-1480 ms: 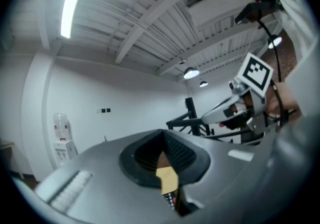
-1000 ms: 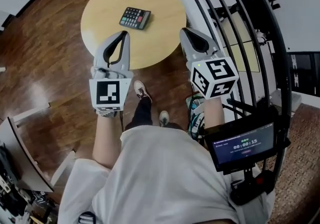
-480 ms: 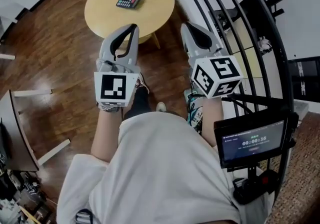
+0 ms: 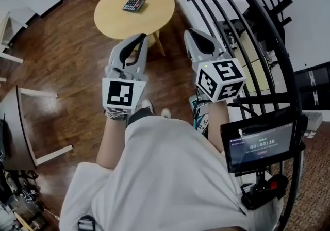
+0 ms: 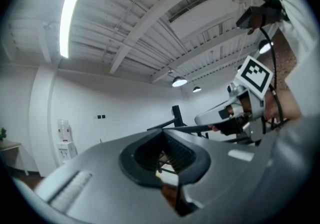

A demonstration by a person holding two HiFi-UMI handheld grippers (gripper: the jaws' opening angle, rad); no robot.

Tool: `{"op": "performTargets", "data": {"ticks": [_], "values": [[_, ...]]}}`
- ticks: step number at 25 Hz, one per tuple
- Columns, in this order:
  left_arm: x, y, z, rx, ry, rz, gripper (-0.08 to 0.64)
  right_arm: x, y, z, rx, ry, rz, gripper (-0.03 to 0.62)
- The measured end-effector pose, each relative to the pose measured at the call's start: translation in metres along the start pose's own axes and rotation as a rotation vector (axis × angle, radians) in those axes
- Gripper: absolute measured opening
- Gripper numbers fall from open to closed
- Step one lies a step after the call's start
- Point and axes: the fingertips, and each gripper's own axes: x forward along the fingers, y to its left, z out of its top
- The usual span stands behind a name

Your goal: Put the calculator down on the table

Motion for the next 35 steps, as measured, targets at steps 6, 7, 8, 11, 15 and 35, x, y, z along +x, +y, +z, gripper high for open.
{"op": "performTargets", "data": {"ticks": [6,7,8,11,15,35], "values": [[-0.002,0.017,0.013,0.078,-0.039,-0.029,0.005,0.007,0.018,0.021,-0.039,-0.042,0.001,-0.008],[-0.002,0.018,0.015,0.080,-0.045,-0.029,0.005,0.007,0.018,0.023,-0.044,-0.046,0.002,-0.008],[-0.002,0.017,0.019,0.083,-0.049,-0.028,0.005,0.005,0.019,0.024,-0.047,-0.049,0.004,-0.008],[-0.003,0.016,0.026,0.078,-0.060,-0.025,0.005,0.004,0.017,0.028,-0.039,-0.063,-0.001,-0.008],[-0.004,0.022,0.019,0.052,-0.044,-0.025,0.005,0.011,0.019,0.033,-0.041,-0.086,-0.024,-0.008],[0.006,0.057,-0.003,-0.001,-0.013,0.005,0.005,0.053,0.030,0.026,-0.100,-0.047,0.024,-0.008]]}}
